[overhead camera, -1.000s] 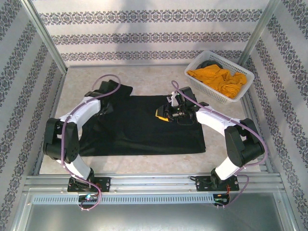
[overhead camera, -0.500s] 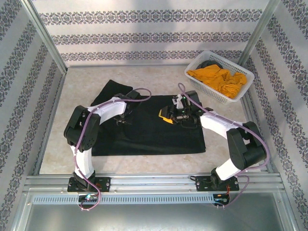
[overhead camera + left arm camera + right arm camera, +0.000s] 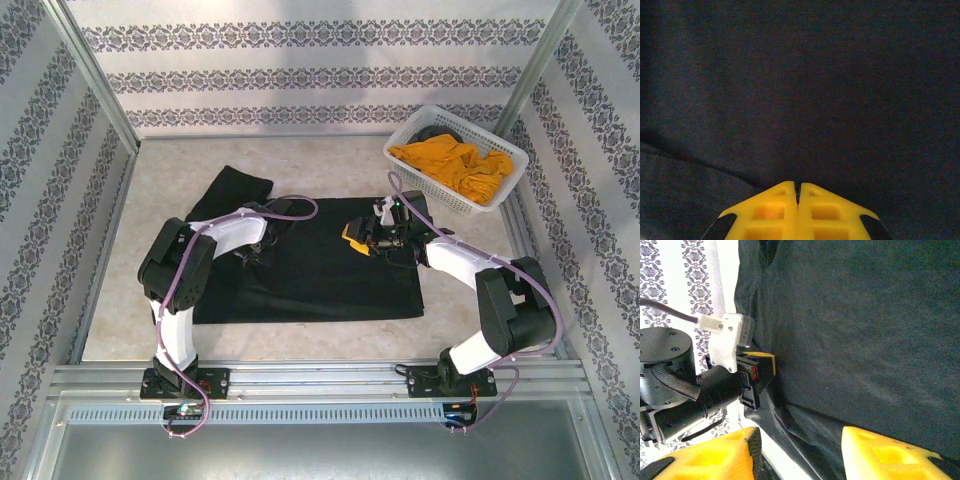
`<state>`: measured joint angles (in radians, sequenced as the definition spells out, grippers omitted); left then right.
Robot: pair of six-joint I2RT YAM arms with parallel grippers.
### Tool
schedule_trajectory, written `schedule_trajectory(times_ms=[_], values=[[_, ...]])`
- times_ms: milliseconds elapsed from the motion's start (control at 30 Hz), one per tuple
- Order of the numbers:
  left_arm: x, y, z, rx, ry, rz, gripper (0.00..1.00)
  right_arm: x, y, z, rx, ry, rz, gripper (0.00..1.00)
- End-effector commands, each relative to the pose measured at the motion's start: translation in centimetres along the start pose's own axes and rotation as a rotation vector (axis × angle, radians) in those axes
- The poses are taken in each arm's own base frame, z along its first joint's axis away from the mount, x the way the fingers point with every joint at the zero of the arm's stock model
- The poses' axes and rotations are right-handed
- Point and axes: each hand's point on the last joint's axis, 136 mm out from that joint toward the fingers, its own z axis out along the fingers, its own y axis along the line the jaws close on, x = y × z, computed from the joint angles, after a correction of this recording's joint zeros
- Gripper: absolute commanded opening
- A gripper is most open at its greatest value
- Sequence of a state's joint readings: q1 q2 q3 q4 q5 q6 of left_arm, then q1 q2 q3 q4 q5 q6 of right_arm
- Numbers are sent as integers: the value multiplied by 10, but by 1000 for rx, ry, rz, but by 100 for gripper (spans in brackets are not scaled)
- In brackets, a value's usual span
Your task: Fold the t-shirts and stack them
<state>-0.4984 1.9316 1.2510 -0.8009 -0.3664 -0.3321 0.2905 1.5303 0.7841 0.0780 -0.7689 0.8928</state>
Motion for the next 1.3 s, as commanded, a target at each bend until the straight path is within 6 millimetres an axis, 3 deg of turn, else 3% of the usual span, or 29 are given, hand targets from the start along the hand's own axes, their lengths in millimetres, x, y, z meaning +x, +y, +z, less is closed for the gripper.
schedule_trajectory(times_ms=[0, 100, 233, 367, 800, 1100, 1267], values=[[-3, 28, -29, -52, -105, -221, 0, 2, 15, -3, -41, 1, -32, 47], [14, 41, -46, 5, -162, -543, 0, 3, 12, -2, -39, 7, -29, 47], [41, 48, -50, 153, -266, -957, 0, 3, 12, 0, -42, 14, -28, 47], [51, 53, -48, 306, -385, -1211, 0, 5, 12, 3, -46, 29, -30, 46], [47, 49, -46, 585, -553, -1436, 0, 11, 12, 3, -52, 51, -34, 45], [6, 31, -60, 782, -636, -1457, 0, 15, 9, 2, -45, 57, -30, 45], [-9, 12, -51, 812, -599, -1433, 1, 17, 9, 1, -43, 57, -32, 44]])
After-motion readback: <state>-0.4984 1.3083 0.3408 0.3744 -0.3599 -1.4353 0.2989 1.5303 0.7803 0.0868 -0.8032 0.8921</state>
